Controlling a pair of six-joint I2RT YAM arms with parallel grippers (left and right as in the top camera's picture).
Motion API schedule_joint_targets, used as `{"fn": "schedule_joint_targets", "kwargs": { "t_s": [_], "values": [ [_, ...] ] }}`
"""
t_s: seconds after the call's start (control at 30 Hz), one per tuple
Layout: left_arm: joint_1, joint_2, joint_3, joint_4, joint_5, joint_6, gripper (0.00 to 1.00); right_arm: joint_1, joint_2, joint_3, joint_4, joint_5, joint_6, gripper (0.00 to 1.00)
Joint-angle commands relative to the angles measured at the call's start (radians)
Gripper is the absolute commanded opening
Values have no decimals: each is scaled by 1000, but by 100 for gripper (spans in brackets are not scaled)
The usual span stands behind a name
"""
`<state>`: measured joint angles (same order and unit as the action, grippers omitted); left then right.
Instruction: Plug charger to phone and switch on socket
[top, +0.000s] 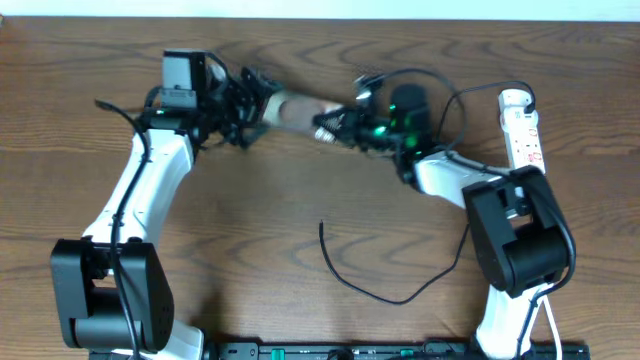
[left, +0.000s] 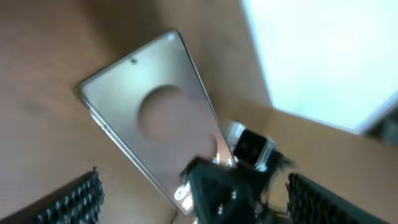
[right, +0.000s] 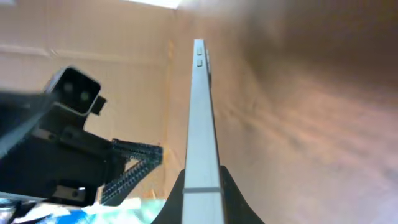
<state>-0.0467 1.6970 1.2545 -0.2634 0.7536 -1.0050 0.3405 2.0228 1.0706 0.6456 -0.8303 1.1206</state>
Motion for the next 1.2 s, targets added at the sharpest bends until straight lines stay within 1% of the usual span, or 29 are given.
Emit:
{"fn": "schedule_joint_targets", "kwargs": {
  "t_s": [0.0, 0.1, 0.13, 0.17, 0.23, 0.3, 0.4, 0.5, 0.6, 0.67, 0.83, 1.03, 1.17],
  "values": [
    [26, -15, 10, 75, 141, 114, 91, -77, -8, 15, 119, -8, 205, 1],
    [26, -15, 9, 126, 160, 116, 91, -109, -8, 15, 205, 24, 359, 1],
    [26, -15, 6, 177, 181, 117, 91, -119, -8, 15, 257, 47, 439, 1],
    [24, -15, 2, 214, 188, 117, 91, -121, -8, 15, 290, 64, 487, 1],
    [23, -15, -13, 303, 200, 112, 91, -120, -8, 15, 348, 93, 560, 1],
    [23, -15, -42, 410, 199, 69, 91, -116, -8, 15, 398, 110, 617, 1],
    [23, -15, -126, 647, 180, -51, 91, -109, -8, 15, 471, 123, 666, 1],
    [23, -15, -253, 961, 142, -197, 91, -100, -8, 15, 521, 122, 690, 1],
    [23, -15, -365, 1229, 92, -309, 91, -86, -8, 15, 543, 107, 689, 1],
    [24, -15, -421, 1332, 58, -359, 91, -73, -8, 15, 544, 86, 689, 1],
    [24, -14, -473, 1358, 27, -373, 91, -21, -8, 15, 544, 59, 688, 1],
    [24, -14, -475, 1400, 19, -379, 91, 77, -8, 15, 544, 53, 654, 1],
    [24, -14, -475, 1417, 0, -393, 91, 112, -8, 15, 536, 52, 628, 1]
  ]
}}
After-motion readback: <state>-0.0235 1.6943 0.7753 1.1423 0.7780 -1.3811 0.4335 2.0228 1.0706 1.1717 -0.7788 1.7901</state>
